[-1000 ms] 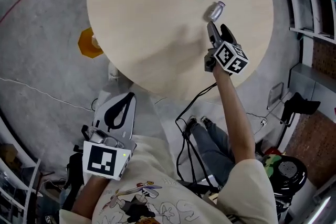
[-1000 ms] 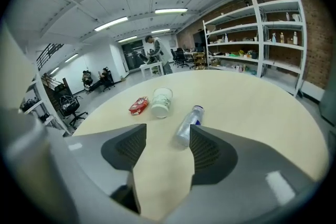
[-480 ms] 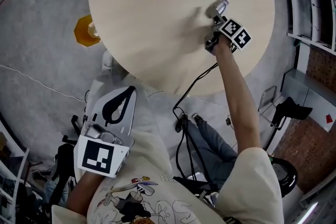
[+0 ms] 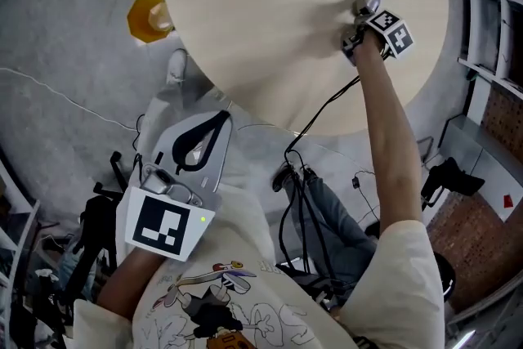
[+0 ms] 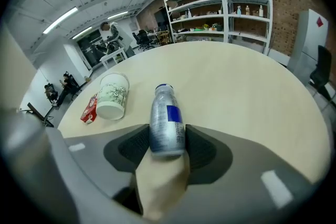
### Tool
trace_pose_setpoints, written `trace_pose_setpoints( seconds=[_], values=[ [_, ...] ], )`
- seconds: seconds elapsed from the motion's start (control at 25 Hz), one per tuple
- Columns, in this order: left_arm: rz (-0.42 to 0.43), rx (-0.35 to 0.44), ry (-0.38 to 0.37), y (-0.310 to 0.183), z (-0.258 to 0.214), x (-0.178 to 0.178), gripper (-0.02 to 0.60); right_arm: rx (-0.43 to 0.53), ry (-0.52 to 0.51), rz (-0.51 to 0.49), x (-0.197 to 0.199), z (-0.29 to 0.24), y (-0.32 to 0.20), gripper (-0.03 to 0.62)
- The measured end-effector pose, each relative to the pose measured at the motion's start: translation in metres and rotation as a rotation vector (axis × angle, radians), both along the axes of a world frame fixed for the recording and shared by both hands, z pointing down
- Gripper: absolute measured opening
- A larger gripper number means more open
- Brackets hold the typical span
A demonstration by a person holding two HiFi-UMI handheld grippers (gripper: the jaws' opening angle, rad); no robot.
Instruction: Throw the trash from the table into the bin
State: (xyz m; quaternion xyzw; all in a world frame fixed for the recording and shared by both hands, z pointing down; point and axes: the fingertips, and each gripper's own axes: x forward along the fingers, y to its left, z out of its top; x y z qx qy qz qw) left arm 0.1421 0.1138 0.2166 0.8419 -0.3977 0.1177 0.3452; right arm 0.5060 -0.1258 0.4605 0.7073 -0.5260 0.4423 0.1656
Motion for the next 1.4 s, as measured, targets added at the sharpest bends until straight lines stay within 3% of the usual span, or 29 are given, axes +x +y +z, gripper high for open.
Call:
trace_pose_setpoints(
  seconds=[0.72, 1.0, 1.2, 1.4],
  values=[
    [-0.027, 0.04, -0.013, 0.005, -0.005, -0.031, 0.005, 0.023, -0.036, 0.012, -0.023, -0.025, 0.009, 0.215],
    [-0.082, 0.036, 0.009, 0.004, -0.006, -0.043, 0.005, 0.056, -0.089, -0.115, -0.083, -0.05, 0.015, 0.215],
    [-0.156, -0.057, 0.006, 0.007, 0.012, -0.058, 0.006, 0.057, -0.127, -0.235, -0.139, -0.057, 0.022, 0.215],
    [-0.202, -0.084, -0.005, 0.003, 0.029, -0.075, 0.006, 0.053, -0.161, -0.364, -0.198, -0.064, 0.037, 0.215]
  ],
)
